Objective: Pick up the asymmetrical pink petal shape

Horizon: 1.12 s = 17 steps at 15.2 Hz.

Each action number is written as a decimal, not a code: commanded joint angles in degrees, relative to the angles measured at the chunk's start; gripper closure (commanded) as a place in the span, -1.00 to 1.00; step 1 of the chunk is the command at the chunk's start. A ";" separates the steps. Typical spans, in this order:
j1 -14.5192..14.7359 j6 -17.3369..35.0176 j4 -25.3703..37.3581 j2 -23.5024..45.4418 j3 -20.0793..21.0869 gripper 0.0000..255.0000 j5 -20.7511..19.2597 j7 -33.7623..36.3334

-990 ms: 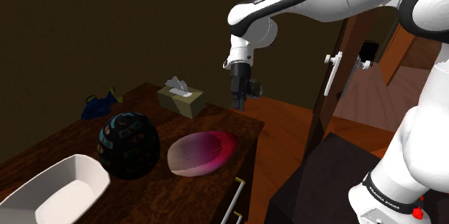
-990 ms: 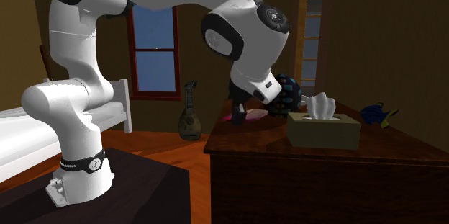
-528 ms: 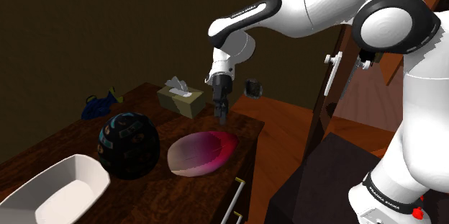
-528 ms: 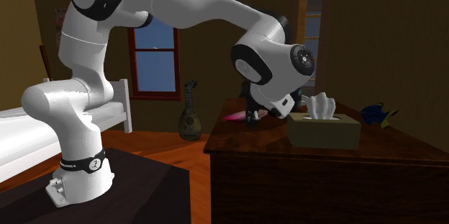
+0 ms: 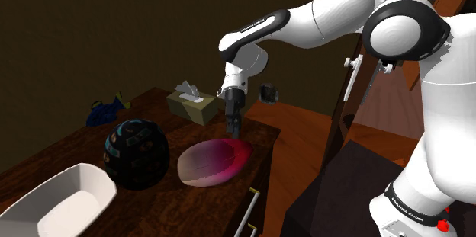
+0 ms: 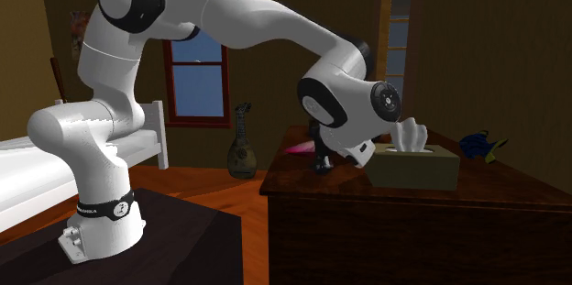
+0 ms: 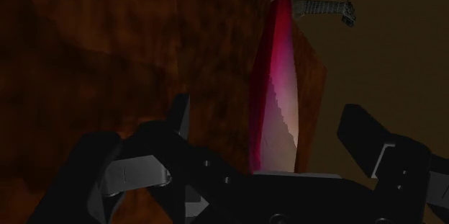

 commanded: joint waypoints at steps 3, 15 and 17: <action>0.00 0.12 0.06 0.23 0.00 1.00 -0.01 -0.14; -0.17 -1.90 0.88 -1.77 0.02 1.00 0.10 1.83; -0.26 -2.73 1.31 -2.47 0.02 1.00 0.16 2.61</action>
